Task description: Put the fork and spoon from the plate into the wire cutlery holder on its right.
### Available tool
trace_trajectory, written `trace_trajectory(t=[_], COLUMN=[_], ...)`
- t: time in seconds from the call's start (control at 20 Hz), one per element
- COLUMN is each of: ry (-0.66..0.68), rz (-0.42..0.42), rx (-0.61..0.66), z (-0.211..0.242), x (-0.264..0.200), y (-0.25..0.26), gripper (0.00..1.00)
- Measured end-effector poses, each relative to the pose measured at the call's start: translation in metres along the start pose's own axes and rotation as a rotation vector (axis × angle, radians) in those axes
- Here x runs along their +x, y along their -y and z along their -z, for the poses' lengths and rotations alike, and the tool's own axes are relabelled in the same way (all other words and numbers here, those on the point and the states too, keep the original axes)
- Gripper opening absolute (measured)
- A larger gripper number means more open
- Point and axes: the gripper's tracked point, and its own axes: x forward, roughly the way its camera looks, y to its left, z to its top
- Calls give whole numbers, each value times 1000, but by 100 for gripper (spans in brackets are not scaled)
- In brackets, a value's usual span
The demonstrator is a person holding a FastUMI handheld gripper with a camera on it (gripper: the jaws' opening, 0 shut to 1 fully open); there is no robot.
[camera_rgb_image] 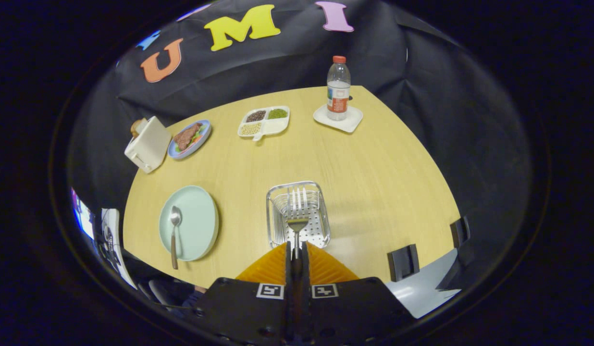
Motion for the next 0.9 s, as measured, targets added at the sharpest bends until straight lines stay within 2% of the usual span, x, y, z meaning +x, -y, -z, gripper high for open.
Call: trace_trajectory(t=[0.2,0.3,0.35,0.4,0.5,0.55,0.6,0.85,0.9], ry=[35,69,84,93,98,103,108,114,110], rz=[-8,-3,3,5,2,3,-4,-12,-18], rx=[-14,-23,-25,-29,-44,-48,-49,-80,-87], z=[-13,-19,-21,-23,-21,-22,-23,-20,-18], x=[-7,-12,-13,-15,-20,-21,-23,-25,-25], y=[2,-1,-2,-4,-14,-17,-24,-59,-69], gripper=[5,18,35,37,45,54,56,92,91])
